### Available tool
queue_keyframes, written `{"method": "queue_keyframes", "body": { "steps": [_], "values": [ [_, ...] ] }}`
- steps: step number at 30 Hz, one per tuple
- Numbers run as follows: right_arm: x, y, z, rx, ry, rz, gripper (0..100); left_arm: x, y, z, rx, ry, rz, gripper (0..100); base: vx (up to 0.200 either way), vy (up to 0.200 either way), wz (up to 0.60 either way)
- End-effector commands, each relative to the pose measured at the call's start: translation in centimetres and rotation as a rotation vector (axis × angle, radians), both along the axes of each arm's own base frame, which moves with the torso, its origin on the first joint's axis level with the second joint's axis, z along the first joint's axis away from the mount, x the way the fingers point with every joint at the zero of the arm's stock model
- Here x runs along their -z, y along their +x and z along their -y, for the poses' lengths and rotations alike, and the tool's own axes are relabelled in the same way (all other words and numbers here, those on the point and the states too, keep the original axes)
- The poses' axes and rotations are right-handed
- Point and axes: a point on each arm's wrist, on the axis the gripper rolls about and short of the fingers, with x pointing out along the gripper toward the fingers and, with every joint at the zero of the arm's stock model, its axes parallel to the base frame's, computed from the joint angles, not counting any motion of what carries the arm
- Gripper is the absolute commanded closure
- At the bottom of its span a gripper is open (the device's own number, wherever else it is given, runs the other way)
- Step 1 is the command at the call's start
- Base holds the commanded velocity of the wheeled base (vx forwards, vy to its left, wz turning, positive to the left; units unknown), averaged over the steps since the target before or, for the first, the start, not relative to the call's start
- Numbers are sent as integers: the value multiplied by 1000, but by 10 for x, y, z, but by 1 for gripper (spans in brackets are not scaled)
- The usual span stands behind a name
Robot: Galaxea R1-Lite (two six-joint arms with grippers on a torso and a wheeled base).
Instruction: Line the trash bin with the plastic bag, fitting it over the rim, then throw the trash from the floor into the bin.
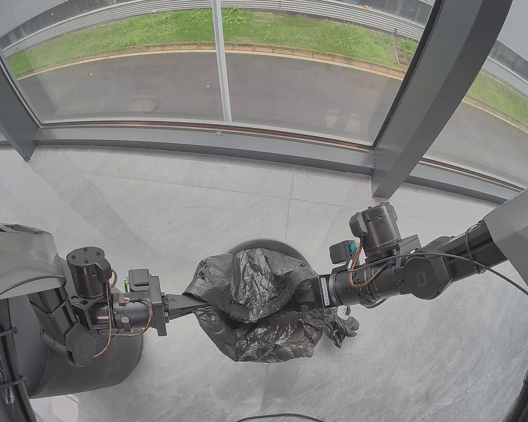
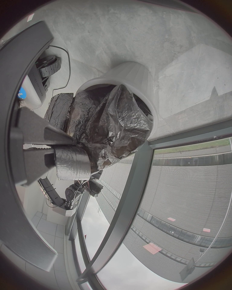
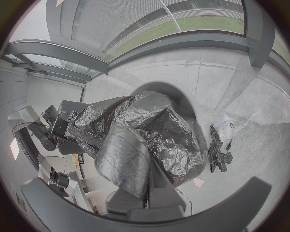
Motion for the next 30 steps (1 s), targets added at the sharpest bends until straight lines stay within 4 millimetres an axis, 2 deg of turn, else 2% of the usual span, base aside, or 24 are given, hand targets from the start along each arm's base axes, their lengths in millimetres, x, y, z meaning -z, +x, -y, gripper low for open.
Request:
{"method": "queue_keyframes", "body": {
  "steps": [1, 16, 17, 21, 27, 28, 29, 30],
  "values": [
    [12, -6, 5, 6, -8, -17, 100, 3, -1, 3, 8, 4, -11, 100, 0, 0, 0],
    [16, -5, 9, 77, -40, 47, 100, 3, -1, 0, 0, 3, -10, 100, 0, 0, 0],
    [17, -6, 9, 85, -47, 47, 0, 3, -1, 0, 0, 2, -7, 100, 0, 0, 0],
    [16, -7, 10, 99, -57, 55, 0, 2, -1, 0, 0, 2, -4, 100, 0, 0, 0],
    [-13, -29, 23, 107, -20, 123, 0, 2, -1, 0, 0, 1, -2, 100, 0, 0, 0],
    [-13, -29, 23, 107, -20, 123, 0, 2, -1, 0, 0, 1, -2, 100, 0, 0, 0],
    [-24, -35, 26, 108, 2, 161, 0, 2, -1, 0, 0, 1, -2, 100, 0, 0, 0],
    [-24, -35, 26, 108, 2, 161, 0, 2, -1, 0, 0, 1, -2, 100, 0, 0, 0]
  ]
}}
